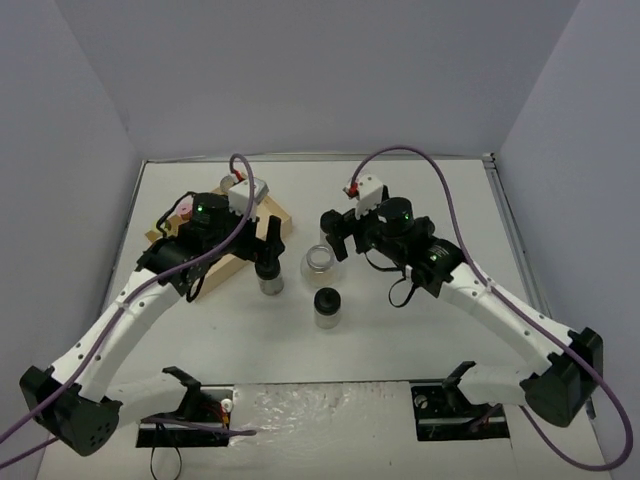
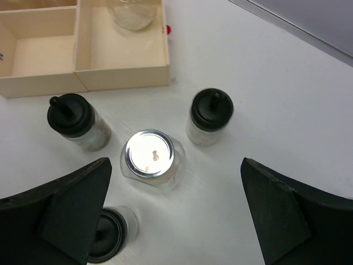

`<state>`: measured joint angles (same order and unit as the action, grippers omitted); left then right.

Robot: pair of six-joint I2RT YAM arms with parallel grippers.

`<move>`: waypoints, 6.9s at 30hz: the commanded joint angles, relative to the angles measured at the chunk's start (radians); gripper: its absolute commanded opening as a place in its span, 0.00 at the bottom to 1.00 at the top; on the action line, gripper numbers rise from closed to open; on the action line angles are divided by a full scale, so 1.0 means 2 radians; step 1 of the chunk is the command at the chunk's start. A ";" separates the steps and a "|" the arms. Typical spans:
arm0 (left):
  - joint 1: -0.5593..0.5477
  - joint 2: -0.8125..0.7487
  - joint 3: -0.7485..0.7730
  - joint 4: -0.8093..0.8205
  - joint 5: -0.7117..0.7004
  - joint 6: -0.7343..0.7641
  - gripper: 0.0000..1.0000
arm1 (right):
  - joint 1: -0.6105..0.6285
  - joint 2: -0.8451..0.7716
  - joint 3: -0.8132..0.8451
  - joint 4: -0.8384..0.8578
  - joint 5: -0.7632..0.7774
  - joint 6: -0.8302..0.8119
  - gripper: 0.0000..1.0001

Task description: Organize the condiment bottles

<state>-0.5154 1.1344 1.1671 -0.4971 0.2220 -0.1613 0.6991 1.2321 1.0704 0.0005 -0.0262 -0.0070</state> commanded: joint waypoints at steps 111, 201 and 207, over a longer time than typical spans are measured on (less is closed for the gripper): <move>0.139 0.390 0.297 -0.081 0.004 0.123 0.05 | -0.021 -0.318 -0.216 -0.137 0.186 0.281 1.00; 0.174 0.068 0.086 -0.041 -0.130 -0.055 0.00 | -0.002 -0.375 -0.238 -0.124 0.182 0.287 1.00; 0.216 0.106 0.057 0.028 -0.116 -0.066 0.00 | 0.000 -0.372 -0.238 -0.123 0.183 0.287 1.00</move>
<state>-0.1156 1.3312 1.2772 -0.5859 -0.0464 -0.2897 0.6891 0.4812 0.5961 -0.3035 0.3134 0.5533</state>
